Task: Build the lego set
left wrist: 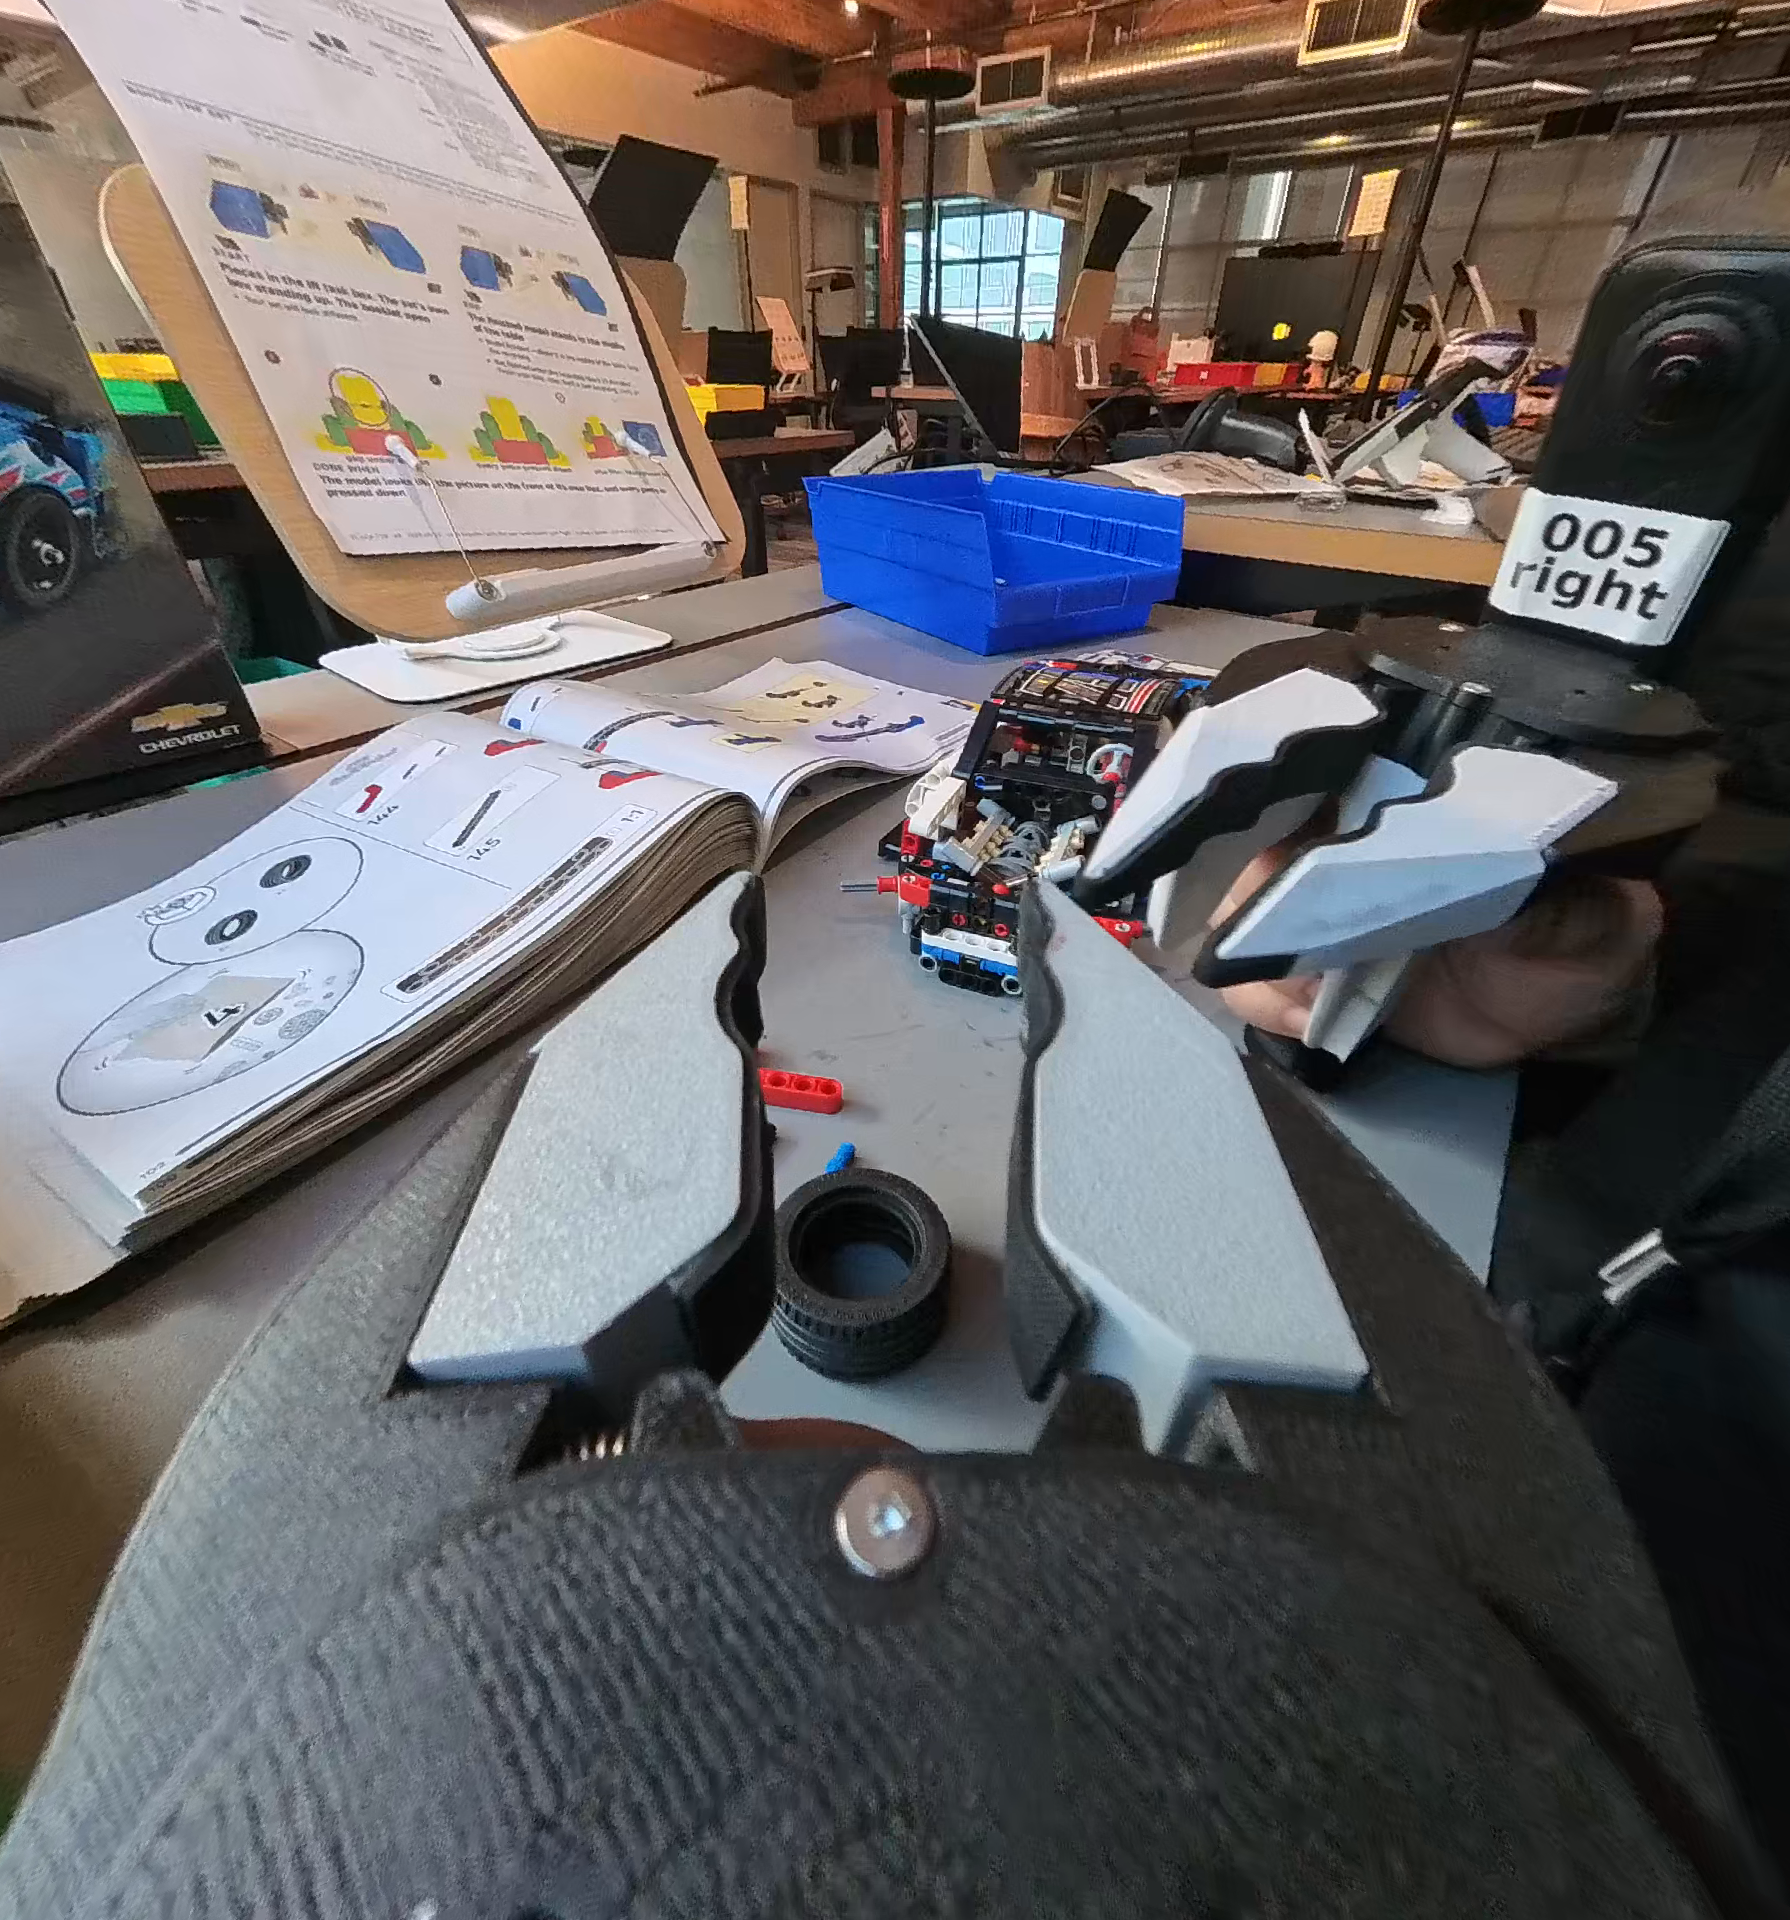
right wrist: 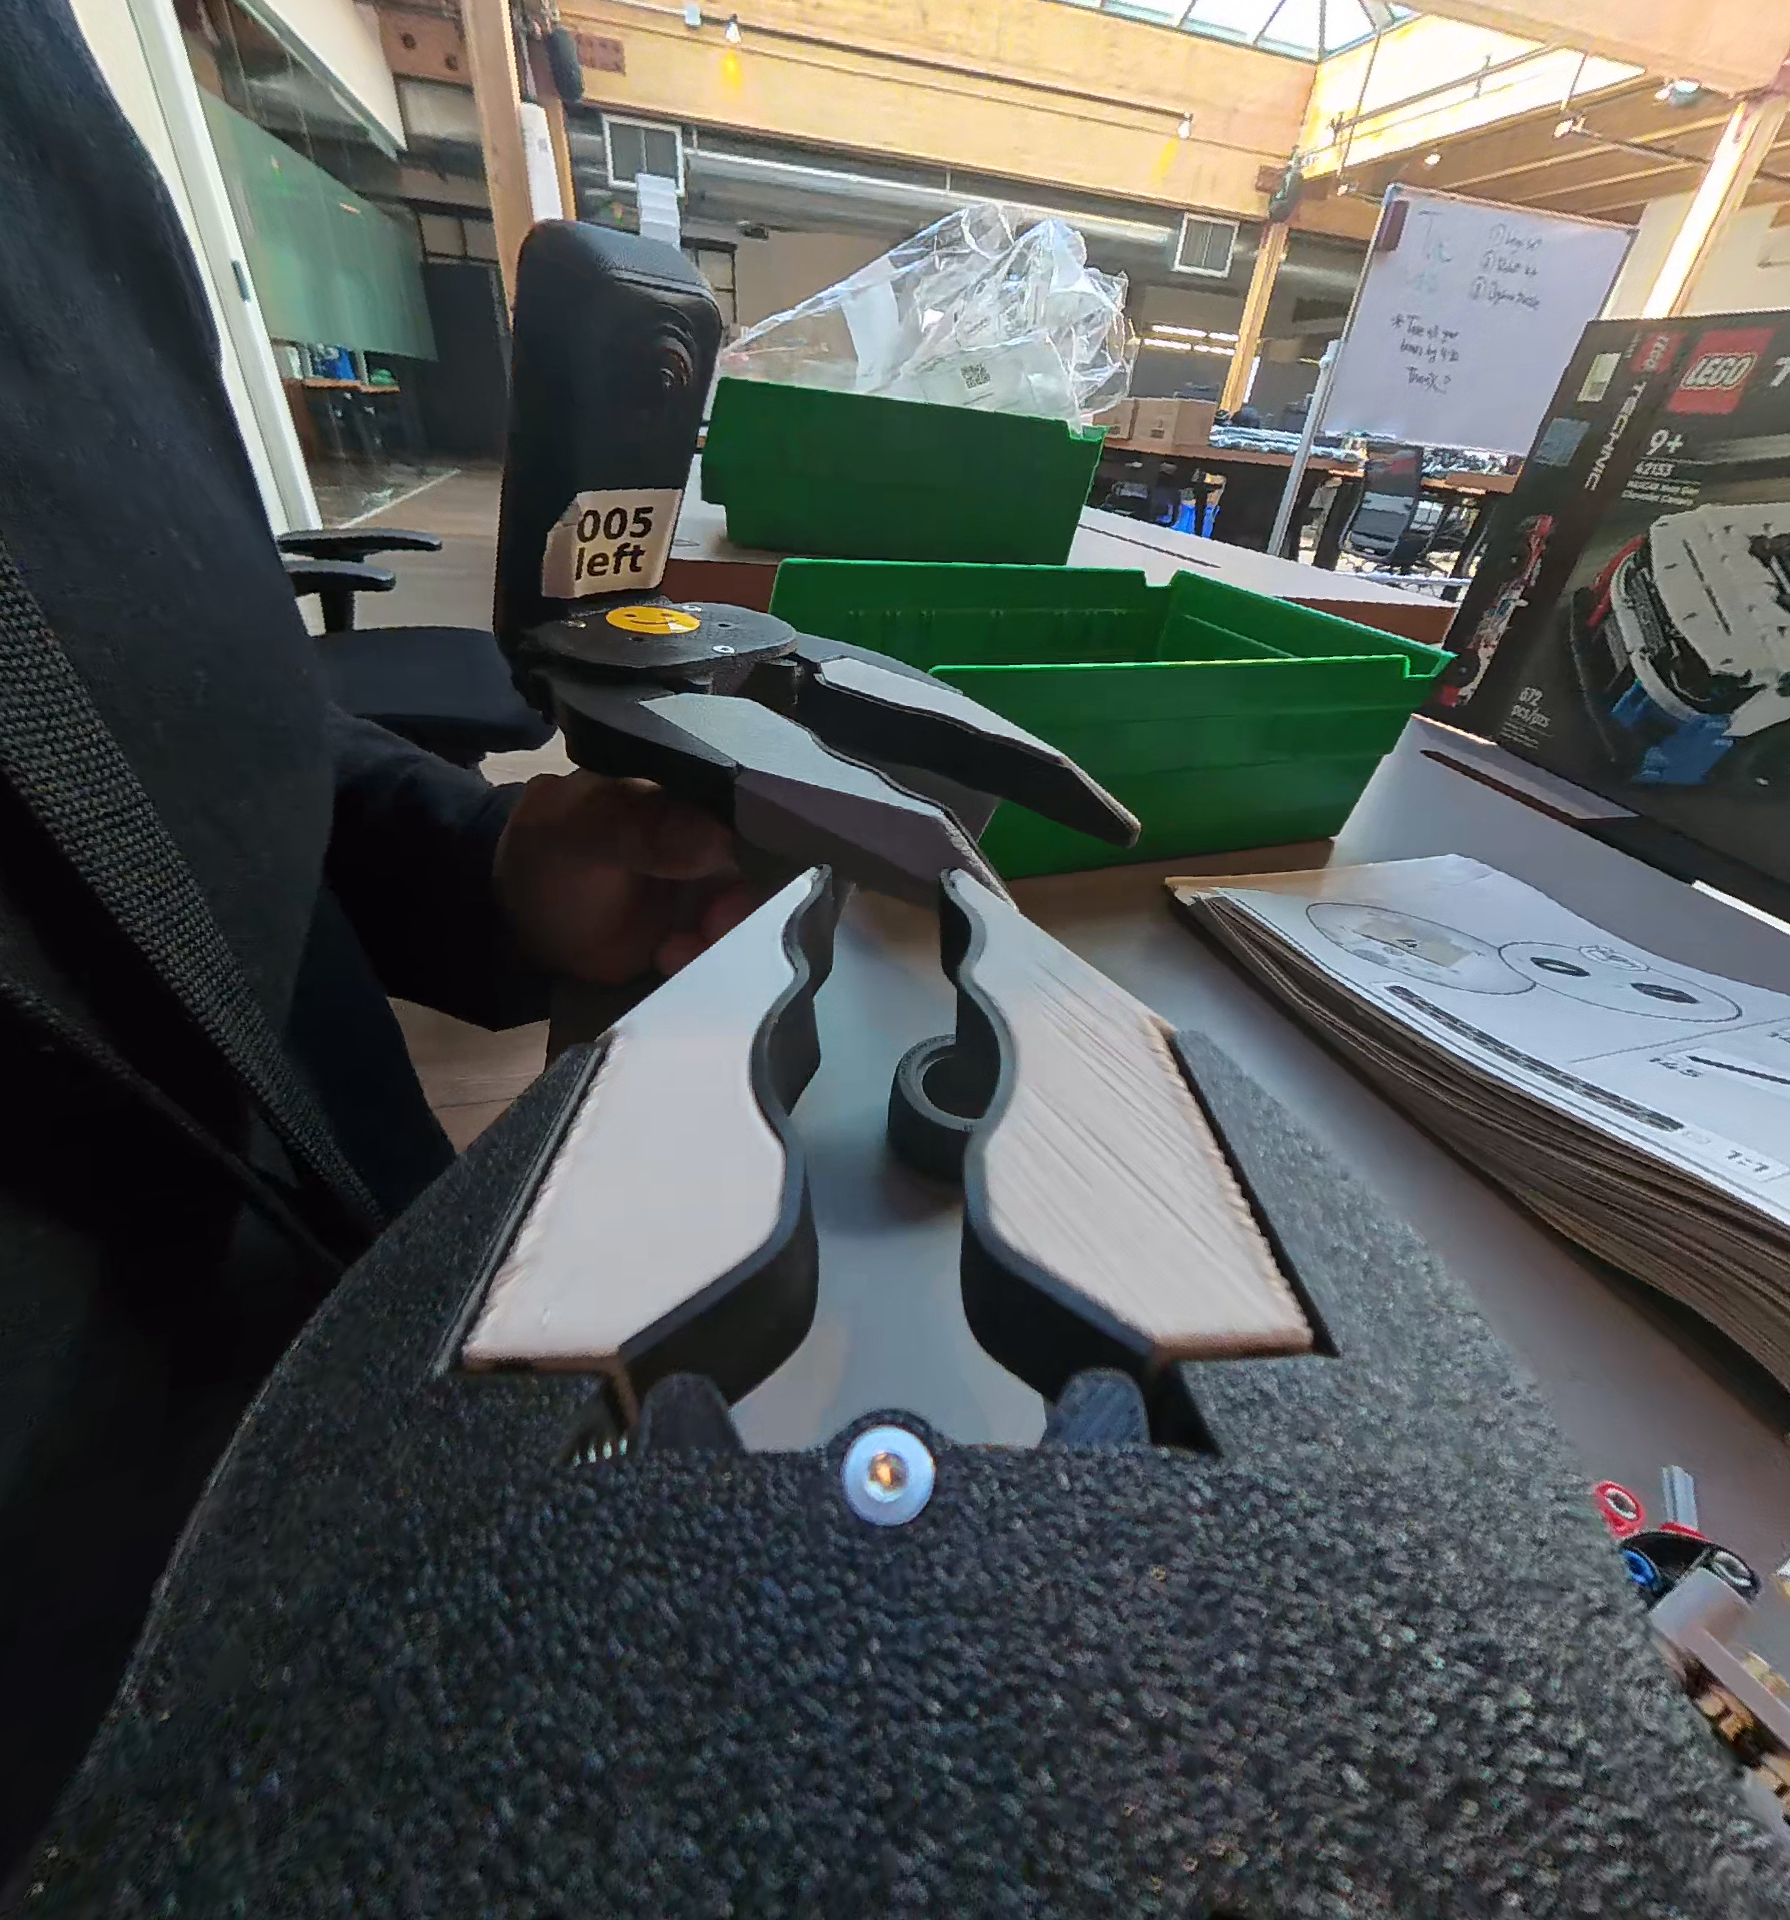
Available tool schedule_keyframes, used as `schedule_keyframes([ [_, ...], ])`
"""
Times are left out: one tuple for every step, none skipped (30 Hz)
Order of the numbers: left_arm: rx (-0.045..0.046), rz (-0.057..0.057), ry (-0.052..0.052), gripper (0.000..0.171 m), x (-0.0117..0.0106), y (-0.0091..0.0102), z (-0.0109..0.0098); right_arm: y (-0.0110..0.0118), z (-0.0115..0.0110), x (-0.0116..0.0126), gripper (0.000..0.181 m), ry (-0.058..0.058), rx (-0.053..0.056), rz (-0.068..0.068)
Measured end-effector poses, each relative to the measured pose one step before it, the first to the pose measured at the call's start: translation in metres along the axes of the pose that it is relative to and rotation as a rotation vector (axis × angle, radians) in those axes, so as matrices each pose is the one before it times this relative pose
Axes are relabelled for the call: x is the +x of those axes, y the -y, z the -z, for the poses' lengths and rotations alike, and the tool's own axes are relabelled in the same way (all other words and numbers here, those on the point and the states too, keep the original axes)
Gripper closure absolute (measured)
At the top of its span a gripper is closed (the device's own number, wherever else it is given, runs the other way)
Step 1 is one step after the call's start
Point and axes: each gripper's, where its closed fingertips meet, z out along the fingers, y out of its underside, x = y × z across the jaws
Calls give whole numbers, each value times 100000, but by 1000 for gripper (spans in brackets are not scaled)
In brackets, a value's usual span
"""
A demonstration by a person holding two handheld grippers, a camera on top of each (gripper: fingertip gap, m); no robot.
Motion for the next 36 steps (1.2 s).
schedule_keyframes([
  [76, -48, 100, 126, -19, 9, 17, -20, -46, 23, 162, 43, -134, 46],
  [16, -85, 54, 127, 5, 3, -9, 11, -32, 41, 162, -108, 83, 116],
  [46, -45, 95, 128, -13, 6, 6, -1, -34, 23, 162, 20, 7, -56],
  [-11, -35, 118, 128, -19, -2, 1, 2, -6, 32, 162, 113, 45, -218],
  [43, -75, 54, 128, -4, 6, -7, 13, -2, 34, 162, 53, 129, -269],
  [21, -33, 15, 128, -1, 2, 8, 9, 0, 31, 163, 61, 99, -291],
  [-40, 19, 19, 128, -5, -5, -6, 1, 2, 26, 163, 49, 29, -257],
  [-45, 7, 4, 128, -4, -6, -6, 6, 9, 19, 163, -121, 47, -61],
  [11, -16, 2, 128, -1, 1, -1, 4, -7, 8, 163, -156, 21, 80],
  [20, -31, 8, 128, -3, 3, -1, -1, -4, 0, 163, -82, -17, 109],
  [37, -41, -1, 128, 1, 5, 7, 6, 2, 0, 163, -100, 32, 111],
  [73, -38, -8, 128, 2, 10, 4, 10, 12, 9, 163, -135, 67, 79],
  [67, -71, 25, 128, -5, 9, 5, 6, 7, 9, 163, -83, 39, 5],
  [31, -100, 90, 128, 3, 4, -1, 0, -7, 14, 164, -40, 7, -49],
  [5, -111, 74, 128, -9, 1, -4, 6, 11, 33, 164, -167, 53, -96],
  [20, -102, 63, 128, 6, 3, 0, 17, 18, 57, 164, -313, 137, -147],
  [65, -96, 71, 127, 0, 8, 10, 28, 25, 52, 164, -238, 214, -168],
  [107, -105, 81, 127, -2, 4, 7, 28, 24, 34, 164, -139, 218, -224],
  [23, -84, 65, 127, -6, 3, -5, 25, 21, 49, 164, -115, 200, -278],
  [-56, -11, 76, 127, -15, -7, -5, 25, 19, 48, 164, -153, 194, -237],
  [-15, 58, 126, 127, -27, -2, -4, 7, 18, 34, 164, -152, 133, -147],
  [19, 113, 212, 127, -31, 3, 2, 4, 10, 17, 164, -88, 32, -37],
  [51, 146, 46, 127, -28, 7, -2, -1, -4, 7, 164, -141, -12, 94],
  [138, 168, 161, 127, -44, 18, 15, -6, -6, -7, 164, -108, -55, 241],
  [164, 176, 346, 127, -60, 12, 9, -12, -10, -34, 164, -55, -114, 362],
  [113, 148, 200, 126, -51, 15, 16, -17, -9, -45, 164, -11, -157, 440],
  [102, 108, 214, 126, -37, 14, 9, -20, -15, -43, 164, -70, -112, 490],
  [199, 55, 409, 126, -61, 26, 21, -1, 1, -36, 164, -151, -56, 499],
  [373, -7, 528, 126, -77, 49, 50, -13, -4, -32, 164, -66, -60, 422],
  [191, -99, 1292, 127, -215, 23, 84, -2, 0, -21, 164, -70, -44, 288],
  [-307, 486, 2210, 127, -423, -37, 143, 8, 9, -4, 164, -132, 38, 156],
  [-1075, 1183, 1539, 127, -401, -125, 245, 15, 12, 10, 165, -88, 101, 40],
  [-2299, 1859, 1233, 127, -399, -272, 348, 30, 26, 19, 165, -135, 215, 6],
  [-2379, 2203, 1473, 127, -449, -259, 491, 53, 52, 17, 165, -228, 368, 70],
  [-1704, 1605, 2221, 127, -520, -149, 638, 41, 41, 7, 165, -185, 345, 126],
  [-1890, 127, 3863, 131, -722, -194, 718, 24, 15, -1, 166, -45, 162, 143],
])
